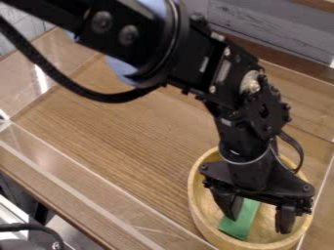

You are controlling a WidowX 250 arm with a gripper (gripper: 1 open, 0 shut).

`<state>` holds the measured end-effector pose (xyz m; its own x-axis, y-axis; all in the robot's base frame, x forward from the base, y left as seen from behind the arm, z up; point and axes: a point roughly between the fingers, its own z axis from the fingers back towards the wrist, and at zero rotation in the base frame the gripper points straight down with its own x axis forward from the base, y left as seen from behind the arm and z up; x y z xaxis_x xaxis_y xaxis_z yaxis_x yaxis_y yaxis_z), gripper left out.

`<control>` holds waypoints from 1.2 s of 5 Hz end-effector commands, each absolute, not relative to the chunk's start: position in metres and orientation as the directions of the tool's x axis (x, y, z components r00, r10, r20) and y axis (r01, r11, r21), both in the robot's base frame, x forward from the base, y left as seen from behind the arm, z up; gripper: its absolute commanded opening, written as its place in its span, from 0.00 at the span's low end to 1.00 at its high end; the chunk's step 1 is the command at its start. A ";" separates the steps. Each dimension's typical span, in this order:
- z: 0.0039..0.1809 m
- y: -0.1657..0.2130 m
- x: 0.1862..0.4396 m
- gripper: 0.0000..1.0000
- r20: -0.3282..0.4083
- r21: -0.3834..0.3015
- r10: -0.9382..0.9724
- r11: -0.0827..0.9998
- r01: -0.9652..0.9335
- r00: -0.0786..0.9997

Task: Put the green block in the brown bowl

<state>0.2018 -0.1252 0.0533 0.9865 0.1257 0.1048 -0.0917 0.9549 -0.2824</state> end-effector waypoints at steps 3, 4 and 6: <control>0.058 -0.116 0.224 1.00 0.121 -0.294 0.153 0.949 -0.112 0.981; 0.054 -0.115 0.226 1.00 0.116 -0.293 0.155 0.949 -0.116 0.981; 0.048 -0.114 0.230 1.00 0.104 -0.290 0.162 0.949 -0.126 0.981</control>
